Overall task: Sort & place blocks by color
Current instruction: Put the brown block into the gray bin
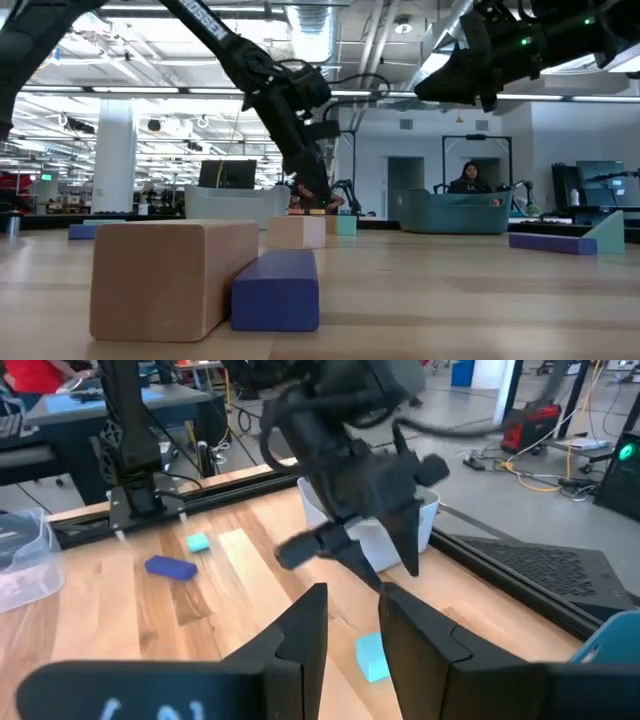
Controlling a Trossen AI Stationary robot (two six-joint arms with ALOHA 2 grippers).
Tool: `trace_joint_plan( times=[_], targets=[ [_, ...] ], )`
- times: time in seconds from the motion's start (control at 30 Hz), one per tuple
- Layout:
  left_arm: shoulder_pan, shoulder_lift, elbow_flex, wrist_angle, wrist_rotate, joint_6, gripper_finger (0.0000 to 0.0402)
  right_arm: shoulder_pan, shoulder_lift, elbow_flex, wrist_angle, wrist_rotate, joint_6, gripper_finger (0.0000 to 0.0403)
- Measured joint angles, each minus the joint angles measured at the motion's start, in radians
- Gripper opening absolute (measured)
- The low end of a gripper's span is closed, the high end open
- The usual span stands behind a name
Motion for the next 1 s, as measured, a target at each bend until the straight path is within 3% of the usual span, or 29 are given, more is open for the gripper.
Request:
trace_joint_plan(
  times=[0.23,0.5,1.0],
  targets=[
    [0.002,0.085,0.037,-0.002,-0.003,0.022,0.0173,0.000,0.000,0.000,0.000,0.000,0.000,0.0119],
    [0.025,0.097,0.039,-0.033,0.000,0.022,0.0167,-0.001,0.000,0.000,0.000,0.000,-0.002,0.0119],
    [0.048,0.097,0.039,-0.014,0.026,0.006,0.0068,-0.001,0.000,0.000,0.000,0.000,-0.002,0.0119]
  ],
)
